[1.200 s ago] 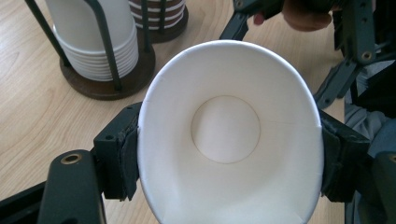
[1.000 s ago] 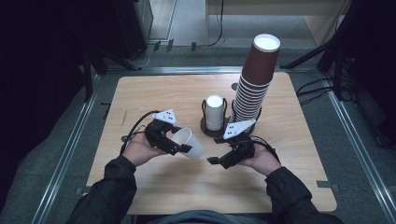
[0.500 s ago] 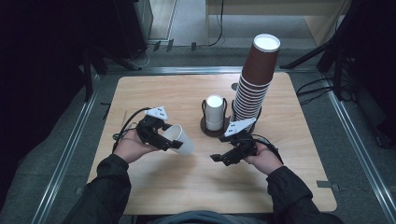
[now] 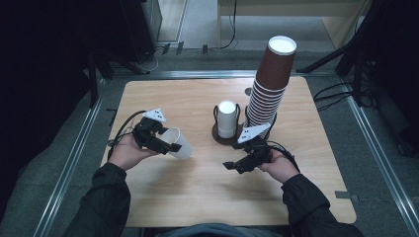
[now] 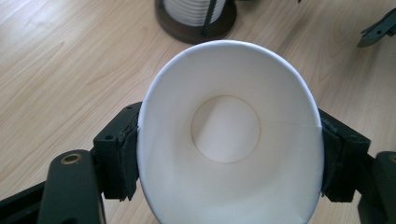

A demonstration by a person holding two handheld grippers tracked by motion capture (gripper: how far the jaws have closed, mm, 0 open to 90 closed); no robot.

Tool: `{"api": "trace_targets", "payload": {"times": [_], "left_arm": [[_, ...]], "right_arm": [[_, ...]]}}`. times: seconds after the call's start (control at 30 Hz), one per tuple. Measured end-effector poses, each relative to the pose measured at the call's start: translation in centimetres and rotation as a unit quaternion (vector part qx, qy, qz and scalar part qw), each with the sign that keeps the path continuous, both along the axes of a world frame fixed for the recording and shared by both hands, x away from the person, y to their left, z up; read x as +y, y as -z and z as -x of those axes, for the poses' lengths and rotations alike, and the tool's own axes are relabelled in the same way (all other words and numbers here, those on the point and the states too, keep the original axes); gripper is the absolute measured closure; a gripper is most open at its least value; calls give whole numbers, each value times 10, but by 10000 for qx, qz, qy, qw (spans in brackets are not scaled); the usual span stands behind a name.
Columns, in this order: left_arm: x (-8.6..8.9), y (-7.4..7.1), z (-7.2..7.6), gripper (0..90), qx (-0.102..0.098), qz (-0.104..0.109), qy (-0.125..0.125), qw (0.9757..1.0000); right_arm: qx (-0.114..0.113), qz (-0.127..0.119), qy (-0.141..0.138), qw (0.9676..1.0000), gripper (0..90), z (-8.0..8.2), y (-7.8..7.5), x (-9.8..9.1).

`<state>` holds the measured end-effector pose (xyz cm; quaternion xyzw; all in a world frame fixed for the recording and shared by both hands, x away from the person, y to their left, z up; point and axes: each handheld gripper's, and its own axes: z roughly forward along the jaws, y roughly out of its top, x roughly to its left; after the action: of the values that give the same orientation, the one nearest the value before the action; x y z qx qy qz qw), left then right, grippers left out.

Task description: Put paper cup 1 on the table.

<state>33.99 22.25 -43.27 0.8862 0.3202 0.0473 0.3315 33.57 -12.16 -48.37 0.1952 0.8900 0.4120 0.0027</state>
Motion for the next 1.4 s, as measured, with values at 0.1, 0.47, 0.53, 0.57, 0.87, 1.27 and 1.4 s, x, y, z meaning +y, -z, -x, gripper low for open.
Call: {"api": "trace_targets", "payload": {"times": [0.1,0.47,0.53,0.57,0.87,1.27,1.4], "left_arm": [[7,0,0,235,-4,-102,-112,9999],[36,3,-8,234,55,-142,-524,9985],[41,4,-10,234,77,-78,-573,9983],[44,4,-12,234,82,-66,-586,9982],[66,7,-23,230,175,-116,-915,9956],[86,20,-38,224,226,-637,-1458,9870],[84,26,-41,214,236,-863,-1511,9845]], "right_arm": [[41,-17,12,10000,202,-1,0,1],[-19,-63,-63,10000,203,-1,0,1],[-29,-55,-69,10000,203,-1,1,1],[-18,-38,-65,10000,204,0,1,1],[2,-70,-101,9999,206,3,3,1],[33,-25,10,10000,207,7,5,-5],[28,-25,8,10000,208,7,5,-5]]}}
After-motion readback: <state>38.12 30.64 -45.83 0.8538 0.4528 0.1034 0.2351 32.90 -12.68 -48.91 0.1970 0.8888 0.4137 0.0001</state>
